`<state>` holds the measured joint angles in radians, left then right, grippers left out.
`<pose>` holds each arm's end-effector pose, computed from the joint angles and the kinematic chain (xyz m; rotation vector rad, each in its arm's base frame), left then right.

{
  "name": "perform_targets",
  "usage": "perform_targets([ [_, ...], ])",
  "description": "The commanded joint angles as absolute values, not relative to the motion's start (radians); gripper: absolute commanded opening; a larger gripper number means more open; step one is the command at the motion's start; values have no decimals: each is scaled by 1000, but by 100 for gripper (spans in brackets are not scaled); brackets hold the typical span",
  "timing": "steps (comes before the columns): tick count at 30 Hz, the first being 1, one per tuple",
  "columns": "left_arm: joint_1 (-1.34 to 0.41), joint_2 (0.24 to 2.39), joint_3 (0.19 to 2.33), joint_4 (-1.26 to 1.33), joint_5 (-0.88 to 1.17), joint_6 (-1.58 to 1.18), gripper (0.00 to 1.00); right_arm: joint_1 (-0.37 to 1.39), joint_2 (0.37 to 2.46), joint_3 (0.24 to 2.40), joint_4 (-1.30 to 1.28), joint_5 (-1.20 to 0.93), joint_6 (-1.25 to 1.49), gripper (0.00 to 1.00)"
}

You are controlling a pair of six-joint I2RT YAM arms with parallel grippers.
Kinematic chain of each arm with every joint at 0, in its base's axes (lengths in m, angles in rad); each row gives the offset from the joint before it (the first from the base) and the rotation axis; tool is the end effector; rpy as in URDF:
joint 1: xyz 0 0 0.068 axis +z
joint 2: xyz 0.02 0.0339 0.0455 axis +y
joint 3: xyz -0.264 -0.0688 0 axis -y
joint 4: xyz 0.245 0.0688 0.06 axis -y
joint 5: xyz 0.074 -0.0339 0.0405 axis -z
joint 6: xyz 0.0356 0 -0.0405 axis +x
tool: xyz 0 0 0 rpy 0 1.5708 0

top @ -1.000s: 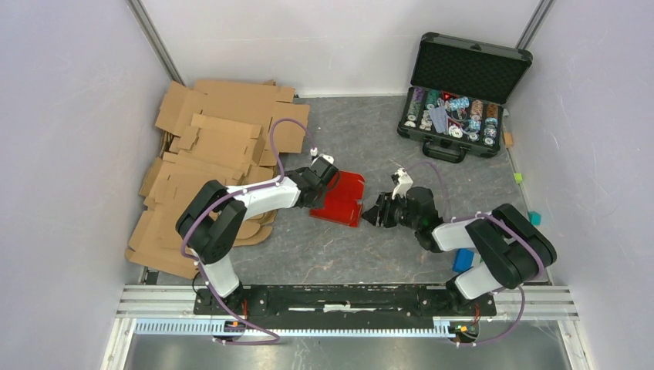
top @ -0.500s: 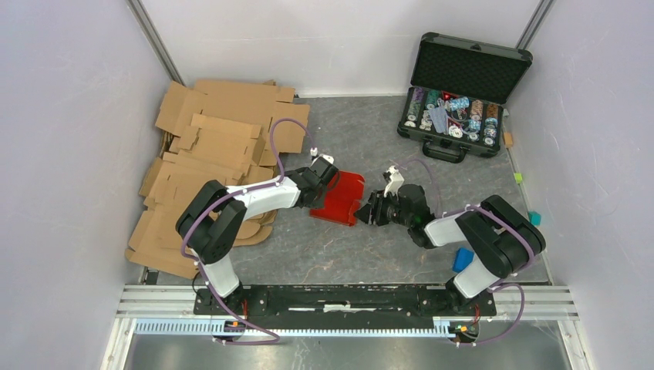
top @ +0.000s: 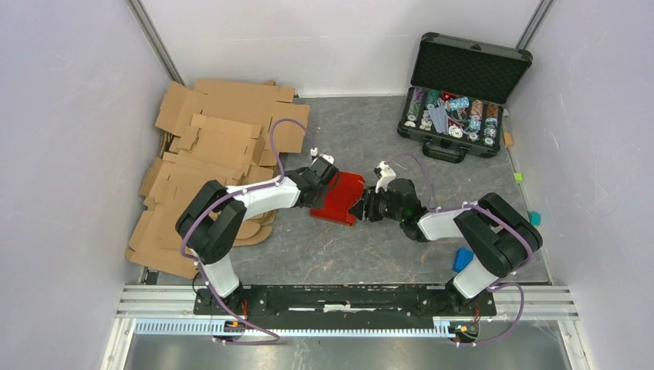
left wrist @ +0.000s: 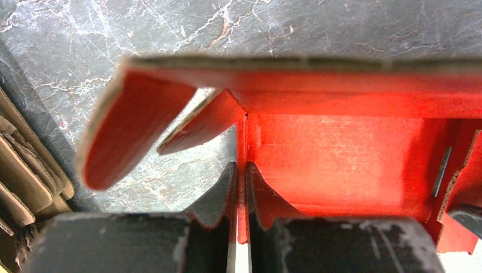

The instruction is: Fold the paper box

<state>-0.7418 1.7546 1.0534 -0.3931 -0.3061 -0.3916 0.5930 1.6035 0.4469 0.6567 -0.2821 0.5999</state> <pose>0.2606 -0.2243 0.1649 0.3543 2.5573 -0.0006 0.2243 0.1631 0.1254 -0.1782 2.2062 0.9941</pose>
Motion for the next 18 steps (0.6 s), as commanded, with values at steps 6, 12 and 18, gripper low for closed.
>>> perform_targets([
  [6, -757, 1666, 1011, -353, -286, -542, 2, 639, 1599, 583, 382, -85, 468, 46],
  [12, -770, 1636, 986, -342, -320, -622, 2, 660, 1590, 639, 267, 5, 387, 44],
  [18, -822, 1610, 965, -341, -392, -701, 2, 699, 1602, 693, 190, 83, 337, 42],
])
